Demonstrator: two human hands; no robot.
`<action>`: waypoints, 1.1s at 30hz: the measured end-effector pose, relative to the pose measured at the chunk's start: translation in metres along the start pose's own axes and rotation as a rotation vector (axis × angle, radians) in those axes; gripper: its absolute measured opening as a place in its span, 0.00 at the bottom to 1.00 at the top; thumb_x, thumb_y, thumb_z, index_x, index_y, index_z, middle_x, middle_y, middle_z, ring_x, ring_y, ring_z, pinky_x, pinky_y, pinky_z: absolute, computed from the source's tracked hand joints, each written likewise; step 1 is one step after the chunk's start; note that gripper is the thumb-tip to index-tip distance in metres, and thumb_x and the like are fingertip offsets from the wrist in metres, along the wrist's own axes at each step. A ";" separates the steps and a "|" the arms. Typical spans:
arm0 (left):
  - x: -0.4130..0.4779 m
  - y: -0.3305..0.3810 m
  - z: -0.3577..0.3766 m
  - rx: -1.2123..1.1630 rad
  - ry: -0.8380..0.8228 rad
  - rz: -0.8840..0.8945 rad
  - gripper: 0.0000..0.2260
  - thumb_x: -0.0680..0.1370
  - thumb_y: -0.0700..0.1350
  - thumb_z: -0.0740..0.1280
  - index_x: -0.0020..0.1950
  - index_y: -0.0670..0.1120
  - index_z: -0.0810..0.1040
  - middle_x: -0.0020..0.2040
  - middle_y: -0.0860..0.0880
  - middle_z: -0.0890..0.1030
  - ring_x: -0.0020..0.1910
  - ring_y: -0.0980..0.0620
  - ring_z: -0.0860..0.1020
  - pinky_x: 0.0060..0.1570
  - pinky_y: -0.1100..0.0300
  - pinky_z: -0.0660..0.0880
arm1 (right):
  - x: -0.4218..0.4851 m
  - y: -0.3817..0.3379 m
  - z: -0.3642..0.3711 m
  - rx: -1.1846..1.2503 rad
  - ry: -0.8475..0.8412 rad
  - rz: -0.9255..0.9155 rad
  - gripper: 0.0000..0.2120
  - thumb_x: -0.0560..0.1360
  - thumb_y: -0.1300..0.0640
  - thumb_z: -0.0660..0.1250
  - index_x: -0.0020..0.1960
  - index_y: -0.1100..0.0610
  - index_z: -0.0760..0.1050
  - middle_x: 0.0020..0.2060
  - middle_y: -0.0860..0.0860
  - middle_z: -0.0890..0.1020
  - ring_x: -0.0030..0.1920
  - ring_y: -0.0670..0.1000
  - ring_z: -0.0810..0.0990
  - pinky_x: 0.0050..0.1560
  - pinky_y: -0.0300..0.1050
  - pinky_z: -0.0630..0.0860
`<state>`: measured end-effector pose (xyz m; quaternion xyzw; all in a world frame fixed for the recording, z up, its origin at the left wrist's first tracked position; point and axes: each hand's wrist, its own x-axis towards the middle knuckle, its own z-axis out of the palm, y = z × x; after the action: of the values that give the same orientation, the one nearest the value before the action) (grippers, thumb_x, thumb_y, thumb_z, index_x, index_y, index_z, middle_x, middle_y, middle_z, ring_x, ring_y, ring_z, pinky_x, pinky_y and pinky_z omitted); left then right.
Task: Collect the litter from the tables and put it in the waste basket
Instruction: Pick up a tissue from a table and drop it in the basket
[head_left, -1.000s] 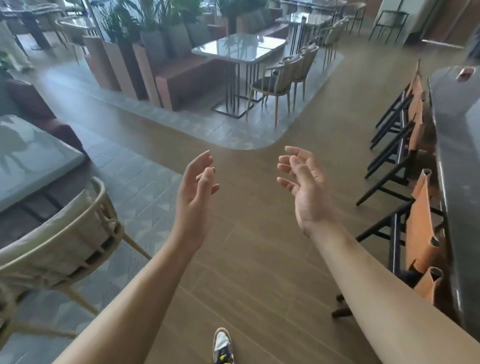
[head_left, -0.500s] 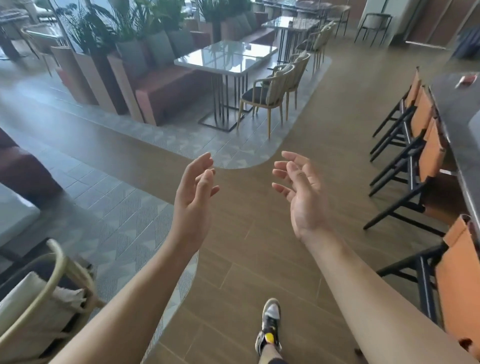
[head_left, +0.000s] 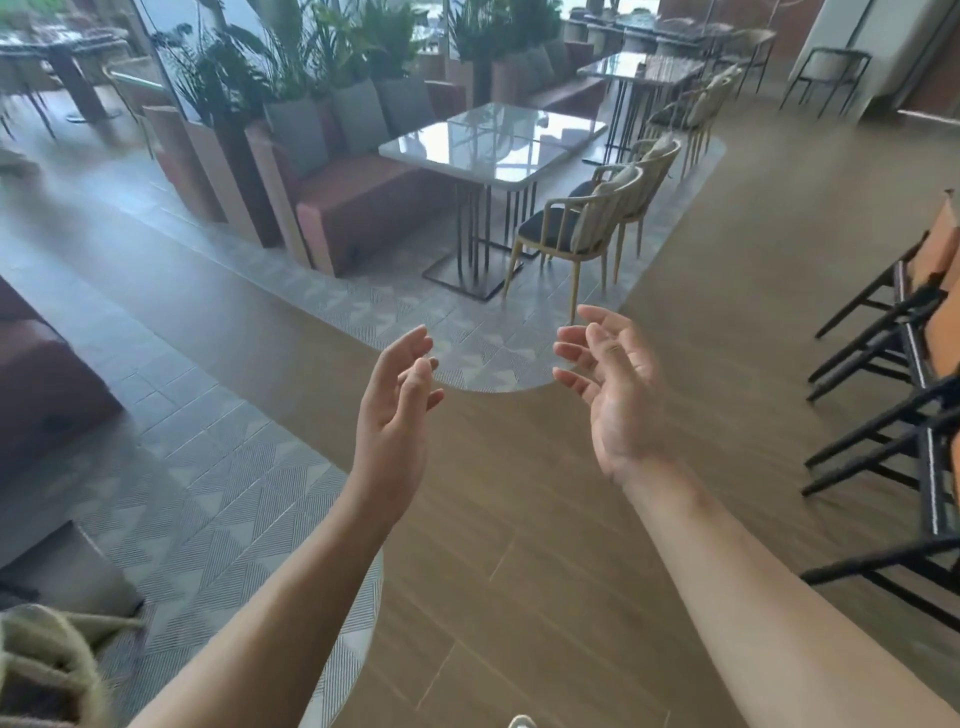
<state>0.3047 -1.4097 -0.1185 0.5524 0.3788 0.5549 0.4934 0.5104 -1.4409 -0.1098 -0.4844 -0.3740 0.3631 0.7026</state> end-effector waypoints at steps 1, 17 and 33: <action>0.014 -0.004 0.004 -0.001 0.004 0.002 0.15 0.83 0.53 0.60 0.68 0.57 0.77 0.69 0.52 0.80 0.67 0.54 0.80 0.66 0.47 0.79 | 0.016 0.004 0.001 0.001 -0.007 0.000 0.14 0.75 0.42 0.70 0.59 0.46 0.83 0.52 0.51 0.85 0.56 0.53 0.84 0.55 0.52 0.80; 0.336 -0.099 0.004 0.021 0.019 0.019 0.17 0.83 0.53 0.60 0.70 0.54 0.77 0.67 0.56 0.80 0.67 0.54 0.80 0.64 0.52 0.80 | 0.319 0.094 0.101 -0.013 -0.036 0.034 0.12 0.77 0.43 0.69 0.57 0.44 0.83 0.53 0.51 0.85 0.57 0.53 0.84 0.57 0.54 0.81; 0.621 -0.165 0.046 0.037 -0.077 0.017 0.14 0.83 0.52 0.60 0.67 0.57 0.78 0.65 0.57 0.82 0.66 0.52 0.81 0.64 0.45 0.81 | 0.582 0.154 0.151 -0.032 0.074 0.060 0.14 0.79 0.45 0.66 0.60 0.49 0.81 0.55 0.54 0.85 0.58 0.55 0.84 0.63 0.62 0.79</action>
<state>0.4321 -0.7786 -0.1247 0.5856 0.3651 0.5301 0.4927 0.6212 -0.8302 -0.1173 -0.5198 -0.3388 0.3595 0.6970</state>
